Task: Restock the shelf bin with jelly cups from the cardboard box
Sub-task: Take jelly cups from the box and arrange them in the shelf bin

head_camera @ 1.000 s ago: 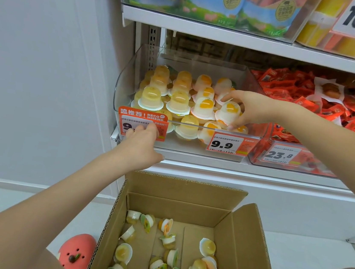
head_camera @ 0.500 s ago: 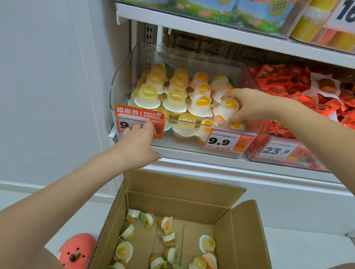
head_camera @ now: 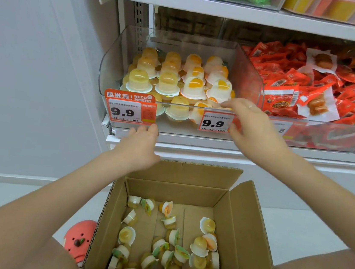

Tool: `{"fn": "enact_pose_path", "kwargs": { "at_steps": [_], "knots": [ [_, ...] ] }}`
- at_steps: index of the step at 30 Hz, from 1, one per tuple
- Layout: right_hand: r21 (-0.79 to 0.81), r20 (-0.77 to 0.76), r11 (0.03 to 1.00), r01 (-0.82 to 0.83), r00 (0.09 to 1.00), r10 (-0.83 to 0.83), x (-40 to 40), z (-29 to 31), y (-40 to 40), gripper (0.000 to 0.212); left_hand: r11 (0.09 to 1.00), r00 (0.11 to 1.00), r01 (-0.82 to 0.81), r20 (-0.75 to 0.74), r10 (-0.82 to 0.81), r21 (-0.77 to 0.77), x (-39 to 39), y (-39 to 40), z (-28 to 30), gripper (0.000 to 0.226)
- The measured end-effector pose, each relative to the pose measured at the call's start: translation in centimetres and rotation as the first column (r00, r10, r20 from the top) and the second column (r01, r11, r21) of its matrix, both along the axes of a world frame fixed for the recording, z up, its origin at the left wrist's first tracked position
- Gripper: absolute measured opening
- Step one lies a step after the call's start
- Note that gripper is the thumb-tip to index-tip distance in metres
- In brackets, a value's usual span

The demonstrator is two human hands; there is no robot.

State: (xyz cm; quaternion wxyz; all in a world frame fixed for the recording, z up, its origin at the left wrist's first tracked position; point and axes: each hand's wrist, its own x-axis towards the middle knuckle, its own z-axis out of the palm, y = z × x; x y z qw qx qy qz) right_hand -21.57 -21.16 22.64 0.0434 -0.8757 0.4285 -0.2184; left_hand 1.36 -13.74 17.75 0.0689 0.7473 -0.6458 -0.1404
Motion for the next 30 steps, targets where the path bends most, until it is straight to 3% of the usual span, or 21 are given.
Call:
{"fn": "enact_pose_path", "kwargs": {
  "at_steps": [3, 7, 9, 12, 15, 17, 19, 23, 27, 30],
  "knots": [
    [0.073, 0.043, 0.983, -0.169, 0.985, 0.166, -0.4, -3.9, 2.8, 0.036, 0.998, 0.998, 0.066, 0.011, -0.067, 0.018, -1.1, 0.4, -2.3, 0.048],
    [0.365, -0.045, 0.893, -0.263, 0.953, 0.299, -0.5, -9.7, 4.3, 0.035, 0.939, 0.932, 0.317, 0.142, -0.335, 0.135, -2.4, 1.3, -7.4, 0.043],
    [0.498, -0.164, 0.838, -0.223, 0.925, 0.343, -0.6, -13.3, 3.7, 0.038, 0.889, 0.892, 0.374, 0.161, -0.423, 0.263, -2.7, 1.8, -10.5, 0.045],
    [0.670, -0.297, 0.739, -0.065, 0.890, 0.347, -1.3, -19.1, 2.4, 0.040, 0.842, 0.905, 0.346, 0.090, -0.416, 0.414, -2.9, 2.9, -15.7, 0.044],
    [0.732, -0.413, 0.672, 0.111, 0.857, 0.308, -2.3, -25.0, 1.6, 0.042, 0.749, 0.900, 0.331, 0.046, -0.433, 0.574, -2.8, 4.3, -20.4, 0.052],
    [0.765, -0.465, 0.613, 0.200, 0.830, 0.310, -2.7, -28.6, 2.2, 0.047, 0.656, 0.842, 0.374, 0.056, -0.536, 0.656, -3.1, 5.0, -22.6, 0.061],
    [0.794, -0.494, 0.556, 0.247, 0.796, 0.350, -2.5, -31.8, 3.8, 0.055, 0.550, 0.731, 0.436, 0.076, -0.678, 0.713, -3.7, 5.5, -24.4, 0.066],
    [0.742, -0.576, 0.631, 0.225, 0.696, 0.429, -1.4, -36.5, 6.0, 0.067, 0.392, 0.546, 0.576, 0.020, -0.838, 0.717, -4.8, 6.7, -28.1, 0.059],
    [0.683, -0.675, 0.662, 0.307, 0.612, 0.413, -0.7, -38.2, 6.0, 0.051, 0.399, 0.550, 0.610, -0.003, -0.835, 0.684, -5.2, 7.8, -30.4, 0.057],
    [0.658, -0.711, 0.709, 0.254, 0.519, 0.474, -0.8, -38.2, 5.7, 0.041, 0.413, 0.573, 0.600, -0.009, -0.819, 0.685, -5.1, 7.8, -31.3, 0.052]
  ]
}}
